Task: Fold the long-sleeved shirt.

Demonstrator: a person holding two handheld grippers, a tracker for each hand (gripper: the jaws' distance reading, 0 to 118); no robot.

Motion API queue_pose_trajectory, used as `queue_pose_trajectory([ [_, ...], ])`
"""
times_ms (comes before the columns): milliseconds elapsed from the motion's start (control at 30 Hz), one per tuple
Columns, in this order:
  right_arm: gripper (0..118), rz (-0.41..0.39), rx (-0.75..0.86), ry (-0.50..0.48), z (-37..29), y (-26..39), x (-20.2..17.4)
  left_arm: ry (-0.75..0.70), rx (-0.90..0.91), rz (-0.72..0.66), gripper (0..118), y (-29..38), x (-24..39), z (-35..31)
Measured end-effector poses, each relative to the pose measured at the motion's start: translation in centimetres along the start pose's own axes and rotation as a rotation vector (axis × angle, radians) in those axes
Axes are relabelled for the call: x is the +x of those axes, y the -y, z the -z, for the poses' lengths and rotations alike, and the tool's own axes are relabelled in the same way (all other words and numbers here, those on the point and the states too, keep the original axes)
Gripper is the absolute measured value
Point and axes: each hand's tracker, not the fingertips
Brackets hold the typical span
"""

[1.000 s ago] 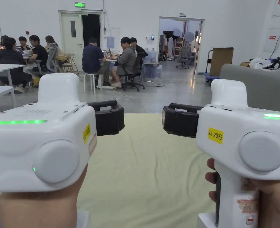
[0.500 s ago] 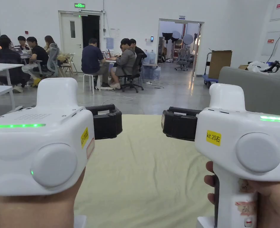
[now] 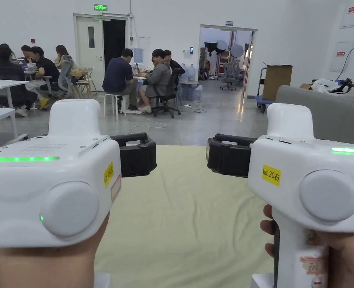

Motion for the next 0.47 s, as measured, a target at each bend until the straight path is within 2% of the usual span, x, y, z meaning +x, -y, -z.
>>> queue_pose_trajectory([
  [133,118,0.035,-0.01,-0.03,0.02,0.17,0.23,0.003,0.001,0.005,118,-0.04,0.22,-0.15],
  [467,118,0.032,-0.016,-0.023,0.1,0.33,0.3,0.007,0.001,0.003,118,-0.11,0.32,-0.34],
])
